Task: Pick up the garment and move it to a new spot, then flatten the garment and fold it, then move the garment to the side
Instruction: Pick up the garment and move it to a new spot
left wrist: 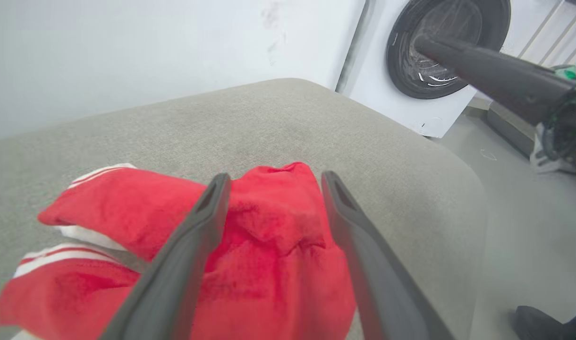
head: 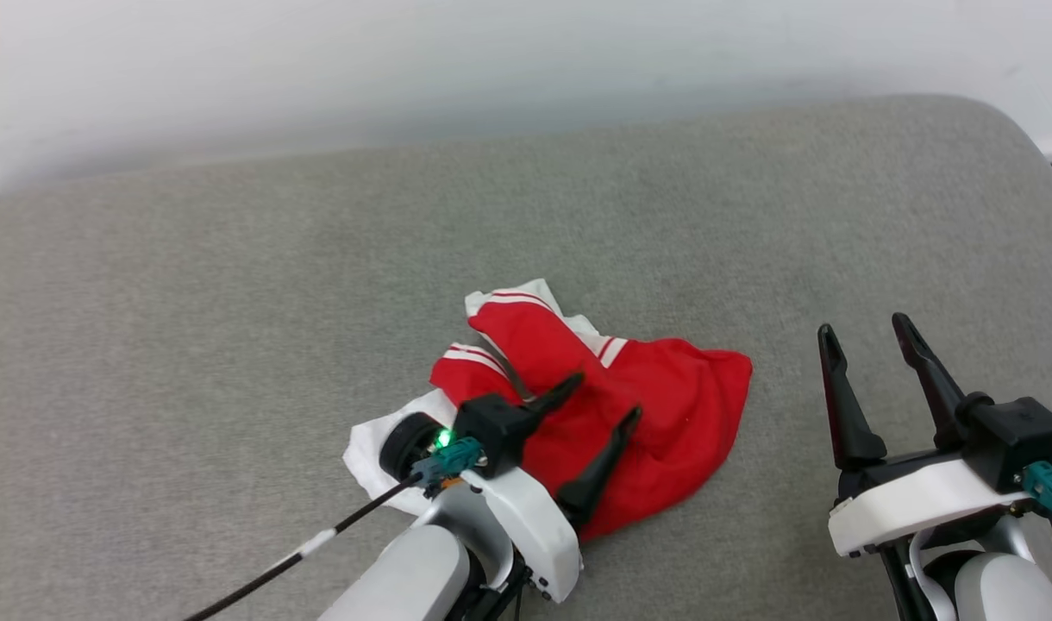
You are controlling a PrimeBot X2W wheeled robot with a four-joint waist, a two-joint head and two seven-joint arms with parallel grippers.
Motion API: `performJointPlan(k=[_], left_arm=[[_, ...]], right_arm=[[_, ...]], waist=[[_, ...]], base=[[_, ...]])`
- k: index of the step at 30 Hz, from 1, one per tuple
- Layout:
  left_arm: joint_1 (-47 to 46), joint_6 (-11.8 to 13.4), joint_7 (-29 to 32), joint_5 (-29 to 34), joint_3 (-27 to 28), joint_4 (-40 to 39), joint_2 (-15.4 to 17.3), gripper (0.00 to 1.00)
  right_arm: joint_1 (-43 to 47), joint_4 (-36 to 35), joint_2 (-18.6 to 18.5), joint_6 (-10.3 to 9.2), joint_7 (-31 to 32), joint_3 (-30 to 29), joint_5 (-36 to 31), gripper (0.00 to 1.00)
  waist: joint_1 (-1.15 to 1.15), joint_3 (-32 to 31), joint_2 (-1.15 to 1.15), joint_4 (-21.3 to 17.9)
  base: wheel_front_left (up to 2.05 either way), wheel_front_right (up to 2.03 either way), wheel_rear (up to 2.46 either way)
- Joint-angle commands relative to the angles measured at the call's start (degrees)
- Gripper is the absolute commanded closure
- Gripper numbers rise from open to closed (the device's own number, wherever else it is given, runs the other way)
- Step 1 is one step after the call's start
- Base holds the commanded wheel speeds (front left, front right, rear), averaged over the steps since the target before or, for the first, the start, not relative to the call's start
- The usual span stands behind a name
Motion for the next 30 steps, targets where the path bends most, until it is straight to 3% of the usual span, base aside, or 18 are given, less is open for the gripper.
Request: performJointPlan(k=[1, 7, 16, 23, 30], left_arm=[[0.31, 0.5, -1.08, 0.09, 0.44, -0.67, 0.17, 0.0], [3.77, 4.73, -6.69, -0.64, 4.88, -3.9, 1.03, 0.0], [10.83, 12.36, -9.12, 0.28, 14.98, -8.59, 4.6, 0.0], [17.59, 15.16, -9.15, 2.61, 21.1, -12.01, 8.29, 0.0], [22.62, 15.42, -9.17, 3.14, 23.94, -14.04, 9.65, 0.0]], right_arm=[[0.74, -0.06, 0.1, -0.02, 0.13, -0.05, -0.21, 0.0], [2.64, -0.43, 0.11, -0.02, 1.54, -0.01, -0.74, 0.0], [5.94, -1.63, 0.11, -0.02, 3.22, -0.61, -0.26, 0.0], [7.56, -2.5, 0.1, -0.02, 3.98, -1.16, -0.01, 0.0], [8.29, -3.05, 0.1, -0.02, 4.68, -1.05, 0.19, 0.0]], waist=[[0.0, -1.72, 0.0, 1.42], [0.0, -5.26, 0.0, 3.47], [0.0, -8.51, 0.0, 6.25], [0.0, -9.69, 0.0, 7.16], [0.0, -10.25, 0.0, 6.95]], base=[[0.0, 0.0, 0.0], [0.0, 0.0, 0.0], [0.0, 0.0, 0.0], [0.0, 0.0, 0.0], [0.0, 0.0, 0.0]])
